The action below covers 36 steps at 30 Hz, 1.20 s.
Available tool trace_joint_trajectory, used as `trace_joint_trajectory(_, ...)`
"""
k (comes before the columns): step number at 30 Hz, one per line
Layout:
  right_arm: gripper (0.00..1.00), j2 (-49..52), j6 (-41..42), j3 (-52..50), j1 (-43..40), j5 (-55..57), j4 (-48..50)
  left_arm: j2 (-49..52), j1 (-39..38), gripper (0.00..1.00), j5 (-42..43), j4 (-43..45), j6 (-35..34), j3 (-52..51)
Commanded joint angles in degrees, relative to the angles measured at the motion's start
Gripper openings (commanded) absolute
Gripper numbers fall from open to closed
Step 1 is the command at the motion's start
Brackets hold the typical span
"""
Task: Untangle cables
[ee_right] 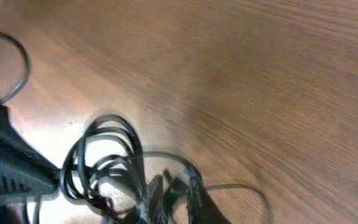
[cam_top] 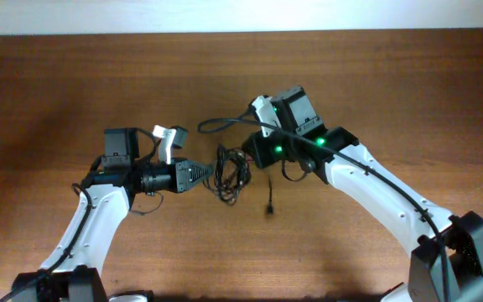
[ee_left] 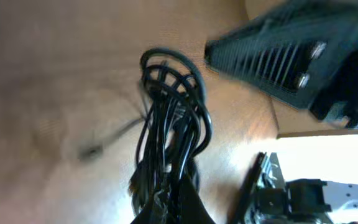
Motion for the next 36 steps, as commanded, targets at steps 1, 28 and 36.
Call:
trace_joint_trajectory(1, 0.26, 0.2, 0.3, 0.6, 0.1, -0.7, -4.1, 0.1, 0.1, 0.00, 1.7, 3.7, 1.4, 0.1)
trace_joint_trajectory(28, 0.63, 0.6, -3.4, -4.0, 3.4, 1.9, -8.8, -3.3, 0.0, 0.77, -53.5, -0.7, -13.9, 7.8)
trace_joint_trajectory(36, 0.64, 0.6, -3.3, -4.1, 3.4, 1.9, -8.8, 10.5, -6.4, 0.60, -45.6, 4.0, 18.6, 7.8)
